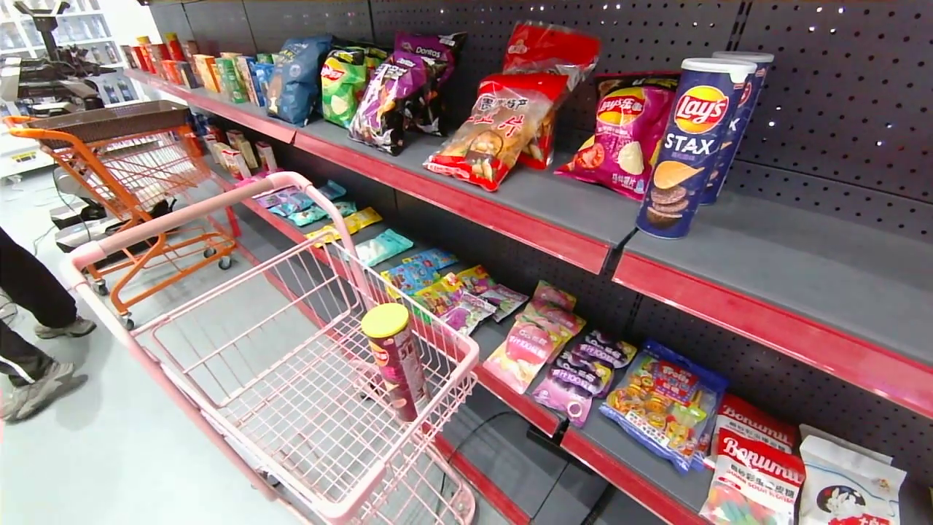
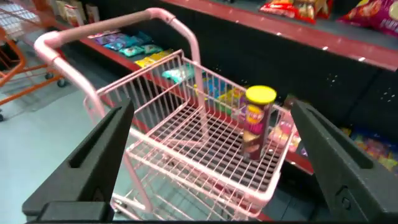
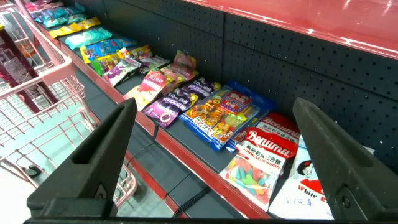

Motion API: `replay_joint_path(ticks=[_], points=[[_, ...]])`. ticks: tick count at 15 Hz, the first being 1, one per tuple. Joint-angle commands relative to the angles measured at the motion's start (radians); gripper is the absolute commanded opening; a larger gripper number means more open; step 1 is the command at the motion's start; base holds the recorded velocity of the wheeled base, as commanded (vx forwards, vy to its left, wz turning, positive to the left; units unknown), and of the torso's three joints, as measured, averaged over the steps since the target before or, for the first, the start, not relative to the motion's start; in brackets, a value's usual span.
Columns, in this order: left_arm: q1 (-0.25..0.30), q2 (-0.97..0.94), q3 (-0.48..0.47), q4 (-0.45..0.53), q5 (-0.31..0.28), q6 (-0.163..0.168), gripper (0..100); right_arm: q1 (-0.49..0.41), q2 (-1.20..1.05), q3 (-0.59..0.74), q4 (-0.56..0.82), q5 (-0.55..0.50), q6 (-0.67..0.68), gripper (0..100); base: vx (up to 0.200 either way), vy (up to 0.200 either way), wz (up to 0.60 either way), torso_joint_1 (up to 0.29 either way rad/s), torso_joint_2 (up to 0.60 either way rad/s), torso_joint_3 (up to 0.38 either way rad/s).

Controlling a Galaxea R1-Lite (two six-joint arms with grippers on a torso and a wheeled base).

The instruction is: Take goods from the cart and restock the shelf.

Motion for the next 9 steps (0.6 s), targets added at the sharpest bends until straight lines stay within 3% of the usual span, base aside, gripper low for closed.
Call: replay_joint_path(ticks=[1, 2, 3, 4, 5, 8, 9], points=[[-0.007, 0.781, -0.148, -0.453, -0.087, -0.028, 100, 0.001, -0.001, 0.0, 0.0, 0.0, 0.0, 100, 0.0, 0.0, 0.0, 0.0, 0.0, 0.0], [-0.01, 0.937, -0.101, -0.676, -0.173, -0.01, 100, 0.001, -0.001, 0.0, 0.0, 0.0, 0.0, 100, 0.0, 0.0, 0.0, 0.0, 0.0, 0.0], [-0.009, 1.028, -0.078, -0.78, -0.245, 0.019, 100, 0.001, -0.001, 0.0, 0.0, 0.0, 0.0, 100, 0.0, 0.0, 0.0, 0.0, 0.0, 0.0], [-0.004, 1.155, -0.052, -0.872, -0.332, 0.091, 100, 0.001, -0.001, 0.0, 0.0, 0.0, 0.0, 100, 0.0, 0.0, 0.0, 0.0, 0.0, 0.0], [-0.002, 1.278, -0.044, -0.912, -0.371, 0.161, 100, 0.001, -0.001, 0.0, 0.0, 0.0, 0.0, 100, 0.0, 0.0, 0.0, 0.0, 0.0, 0.0], [-0.045, 1.384, -0.019, -0.97, -0.411, 0.17, 100, 0.001, -0.001, 0.0, 0.0, 0.0, 0.0, 100, 0.0, 0.0, 0.0, 0.0, 0.0, 0.0], [-0.053, 1.486, -0.004, -1.024, -0.46, 0.179, 100, 0.001, -0.001, 0.0, 0.0, 0.0, 0.0, 100, 0.0, 0.0, 0.0, 0.0, 0.0, 0.0]])
